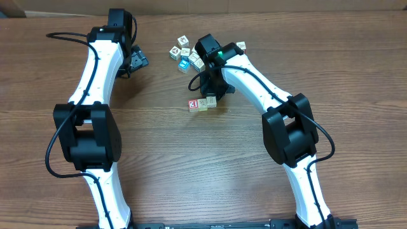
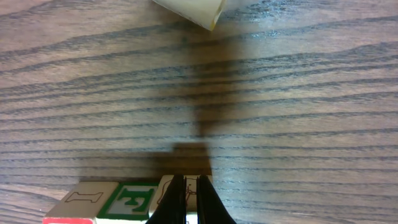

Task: Form a horizontal line

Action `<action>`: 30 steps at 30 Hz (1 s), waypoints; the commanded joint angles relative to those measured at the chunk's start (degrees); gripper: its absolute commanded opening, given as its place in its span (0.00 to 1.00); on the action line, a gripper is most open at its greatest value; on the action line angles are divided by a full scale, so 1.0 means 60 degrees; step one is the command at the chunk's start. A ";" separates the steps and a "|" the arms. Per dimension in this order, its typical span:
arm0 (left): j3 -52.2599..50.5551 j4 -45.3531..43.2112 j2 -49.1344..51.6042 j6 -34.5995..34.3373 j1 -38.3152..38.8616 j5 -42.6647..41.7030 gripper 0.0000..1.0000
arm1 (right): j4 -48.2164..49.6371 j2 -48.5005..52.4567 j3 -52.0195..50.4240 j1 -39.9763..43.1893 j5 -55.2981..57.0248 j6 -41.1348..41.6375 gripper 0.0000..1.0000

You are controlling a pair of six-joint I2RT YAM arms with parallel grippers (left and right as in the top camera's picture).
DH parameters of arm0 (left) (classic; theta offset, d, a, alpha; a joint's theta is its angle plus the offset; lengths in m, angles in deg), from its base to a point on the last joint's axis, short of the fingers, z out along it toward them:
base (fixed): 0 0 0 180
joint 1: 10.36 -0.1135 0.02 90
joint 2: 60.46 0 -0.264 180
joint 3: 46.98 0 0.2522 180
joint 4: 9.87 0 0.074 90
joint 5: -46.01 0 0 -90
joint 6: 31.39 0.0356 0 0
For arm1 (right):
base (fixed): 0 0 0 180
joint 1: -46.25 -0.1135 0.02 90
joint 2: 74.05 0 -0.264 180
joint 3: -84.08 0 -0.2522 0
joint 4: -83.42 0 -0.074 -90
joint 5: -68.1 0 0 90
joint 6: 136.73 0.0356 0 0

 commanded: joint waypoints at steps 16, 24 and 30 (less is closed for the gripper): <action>0.0215 -0.0015 0.0171 0.0044 0.0025 -0.0036 1.00 | -0.0273 0.0029 -0.0033 -0.0004 -0.0058 -0.0036 0.04; 0.0215 -0.0015 0.0171 0.0044 0.0022 -0.0036 1.00 | -0.0306 0.0029 -0.0033 -0.0004 -0.0058 -0.0040 0.04; 0.0215 -0.0015 0.0171 0.0044 0.0025 -0.0036 1.00 | -0.0302 0.0029 -0.0033 -0.0004 -0.0087 -0.0044 0.04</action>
